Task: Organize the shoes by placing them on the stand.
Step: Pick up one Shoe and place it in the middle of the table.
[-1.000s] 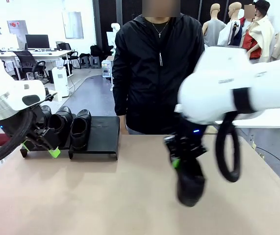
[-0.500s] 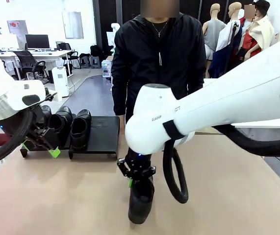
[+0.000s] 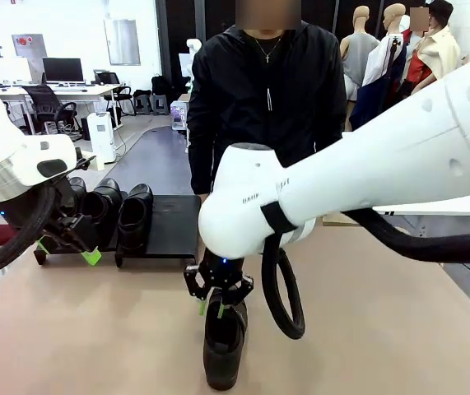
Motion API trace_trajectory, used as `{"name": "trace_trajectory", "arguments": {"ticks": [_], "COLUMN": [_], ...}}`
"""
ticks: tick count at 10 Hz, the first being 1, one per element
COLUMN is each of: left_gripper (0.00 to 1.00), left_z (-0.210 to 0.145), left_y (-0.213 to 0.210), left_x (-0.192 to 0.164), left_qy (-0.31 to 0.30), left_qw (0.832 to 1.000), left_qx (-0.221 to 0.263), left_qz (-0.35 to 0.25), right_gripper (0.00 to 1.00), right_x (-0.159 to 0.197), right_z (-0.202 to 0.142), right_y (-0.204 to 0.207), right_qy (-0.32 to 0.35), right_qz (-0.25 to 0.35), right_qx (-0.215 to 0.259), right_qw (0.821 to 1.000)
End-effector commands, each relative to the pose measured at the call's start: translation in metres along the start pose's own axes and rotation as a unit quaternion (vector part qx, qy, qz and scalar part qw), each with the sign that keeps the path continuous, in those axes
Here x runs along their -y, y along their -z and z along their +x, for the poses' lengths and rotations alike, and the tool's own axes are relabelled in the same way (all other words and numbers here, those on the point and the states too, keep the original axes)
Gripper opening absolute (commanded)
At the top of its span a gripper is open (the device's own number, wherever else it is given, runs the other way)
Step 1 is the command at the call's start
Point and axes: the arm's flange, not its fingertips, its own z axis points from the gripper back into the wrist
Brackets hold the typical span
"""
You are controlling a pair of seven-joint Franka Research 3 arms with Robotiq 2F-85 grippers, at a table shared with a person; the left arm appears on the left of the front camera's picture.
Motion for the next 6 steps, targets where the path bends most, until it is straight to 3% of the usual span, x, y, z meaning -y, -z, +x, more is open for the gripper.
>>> {"name": "trace_trajectory", "arguments": {"ticks": [1,3,6], "left_gripper": [1.0,1.0,1.0], "left_z": [-0.001,-0.001,-0.001], "left_y": [-0.001,-0.001,-0.001], "left_x": [0.001,0.001,0.001], "left_qy": [-0.008,-0.008,-0.008], "left_qw": [1.0,1.0,1.0], "left_qx": [0.003,0.003,0.003], "left_qz": [-0.006,-0.006,-0.006], "right_gripper": [1.0,1.0,1.0], "right_x": [0.037,0.129,0.273], "right_z": [-0.002,-0.003,-0.023], "right_y": [-0.063,-0.143,-0.19], "right_qy": [-0.05,-0.026,0.015], "right_qz": [0.078,0.093,0.078], "right_qx": [-0.079,-0.019,-0.008], "right_qw": [0.993,0.995,0.997]}}
